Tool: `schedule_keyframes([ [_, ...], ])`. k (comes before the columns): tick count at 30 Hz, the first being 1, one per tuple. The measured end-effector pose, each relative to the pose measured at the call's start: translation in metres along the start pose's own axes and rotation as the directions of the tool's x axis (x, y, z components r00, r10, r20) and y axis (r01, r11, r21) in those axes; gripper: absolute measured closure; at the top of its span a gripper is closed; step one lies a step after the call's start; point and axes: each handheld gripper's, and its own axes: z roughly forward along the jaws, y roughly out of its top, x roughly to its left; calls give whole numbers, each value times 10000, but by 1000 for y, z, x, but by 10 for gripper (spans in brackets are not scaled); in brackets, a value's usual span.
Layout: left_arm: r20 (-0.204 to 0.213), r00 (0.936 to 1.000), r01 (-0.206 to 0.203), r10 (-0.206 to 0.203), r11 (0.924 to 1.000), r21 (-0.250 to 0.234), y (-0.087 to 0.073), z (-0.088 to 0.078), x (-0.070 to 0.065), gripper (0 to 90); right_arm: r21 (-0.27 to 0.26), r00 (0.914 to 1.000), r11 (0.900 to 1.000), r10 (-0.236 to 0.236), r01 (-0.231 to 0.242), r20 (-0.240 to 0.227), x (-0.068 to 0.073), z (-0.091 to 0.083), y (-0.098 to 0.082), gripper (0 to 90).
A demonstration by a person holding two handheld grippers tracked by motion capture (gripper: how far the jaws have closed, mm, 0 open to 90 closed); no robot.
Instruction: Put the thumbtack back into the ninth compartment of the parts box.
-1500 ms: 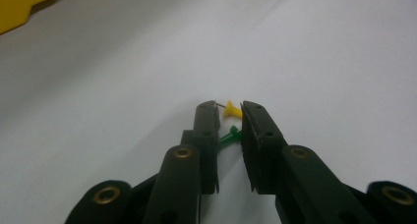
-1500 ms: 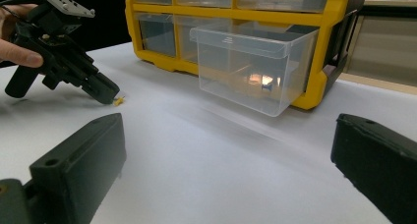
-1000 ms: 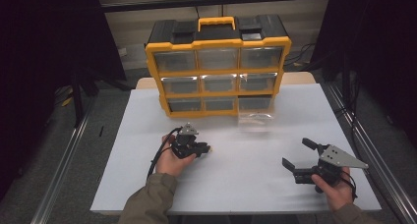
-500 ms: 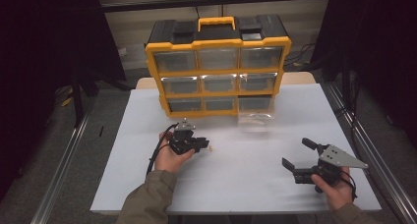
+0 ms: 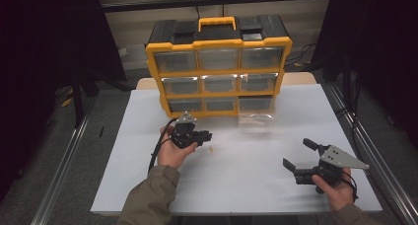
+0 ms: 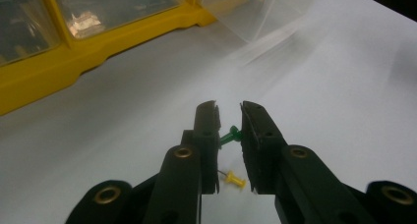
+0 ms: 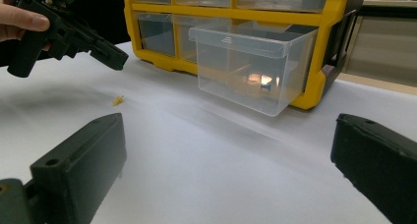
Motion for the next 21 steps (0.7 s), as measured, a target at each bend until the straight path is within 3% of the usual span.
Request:
schedule_keyframes([
  [21, 136, 9999, 41, -36, 9995, -325, 24, 3, -7, 776, 0, 10000, 10000, -12, 12, -46, 0, 0, 0, 0],
])
